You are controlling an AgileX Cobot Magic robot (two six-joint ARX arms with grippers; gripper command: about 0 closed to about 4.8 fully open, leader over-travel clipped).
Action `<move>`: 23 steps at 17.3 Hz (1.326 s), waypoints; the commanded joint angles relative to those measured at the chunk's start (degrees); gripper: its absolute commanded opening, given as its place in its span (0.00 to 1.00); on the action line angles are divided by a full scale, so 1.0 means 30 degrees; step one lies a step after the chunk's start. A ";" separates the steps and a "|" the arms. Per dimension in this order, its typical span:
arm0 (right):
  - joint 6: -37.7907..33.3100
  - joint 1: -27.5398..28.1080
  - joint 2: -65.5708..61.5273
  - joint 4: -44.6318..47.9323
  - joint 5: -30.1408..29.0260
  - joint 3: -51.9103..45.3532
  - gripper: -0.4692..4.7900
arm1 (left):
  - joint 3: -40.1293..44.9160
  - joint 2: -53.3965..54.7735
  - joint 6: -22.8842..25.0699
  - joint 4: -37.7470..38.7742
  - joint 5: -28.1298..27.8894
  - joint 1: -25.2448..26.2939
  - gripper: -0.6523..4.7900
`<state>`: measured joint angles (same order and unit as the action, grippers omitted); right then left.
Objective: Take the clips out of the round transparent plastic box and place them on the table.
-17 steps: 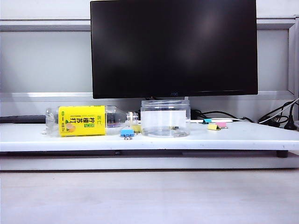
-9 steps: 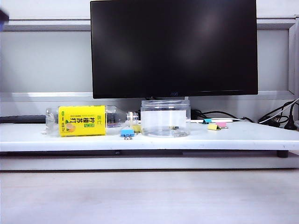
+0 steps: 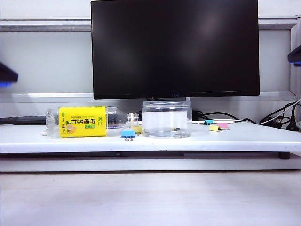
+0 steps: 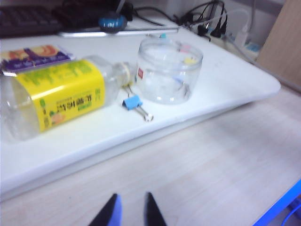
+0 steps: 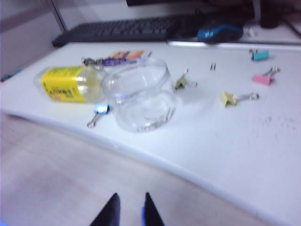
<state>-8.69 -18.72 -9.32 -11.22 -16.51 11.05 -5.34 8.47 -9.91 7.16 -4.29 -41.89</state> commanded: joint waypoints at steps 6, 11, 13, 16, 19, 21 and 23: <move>-0.0095 -0.0029 0.0029 0.4743 0.0029 -0.3002 0.22 | 0.1661 0.0029 0.0707 -0.1275 0.0153 -0.0007 0.11; 0.1020 -0.0029 0.0029 0.4816 0.0029 -0.3490 0.08 | 0.1698 0.0029 0.2594 -0.1129 0.0539 -0.0007 0.11; 0.2055 -0.0029 0.0022 0.4269 0.0015 -0.3570 0.08 | 0.1698 0.0029 0.3876 -0.0925 0.0707 -0.0007 0.11; 0.2645 -0.0022 0.0022 0.2980 0.0022 -0.3570 0.08 | 0.1698 0.0036 0.3803 -0.0415 0.0437 -0.0007 0.11; 0.3045 -0.0022 0.0022 0.1552 0.0029 -0.3570 0.08 | 0.1698 0.0036 0.3796 0.0189 -0.0109 -0.0007 0.11; 0.3366 -0.0022 0.0007 0.0743 0.0015 -0.3570 0.08 | 0.1698 0.0036 0.3803 0.0204 -0.0357 -0.0007 0.11; 0.3402 -0.0029 0.0007 0.0750 0.0022 -0.3570 0.08 | 0.1698 0.0036 0.3803 0.0240 -0.0357 -0.0007 0.11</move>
<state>1.17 -18.72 -9.30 -8.93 -16.47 0.54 -0.38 8.47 1.48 7.99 -5.19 -41.89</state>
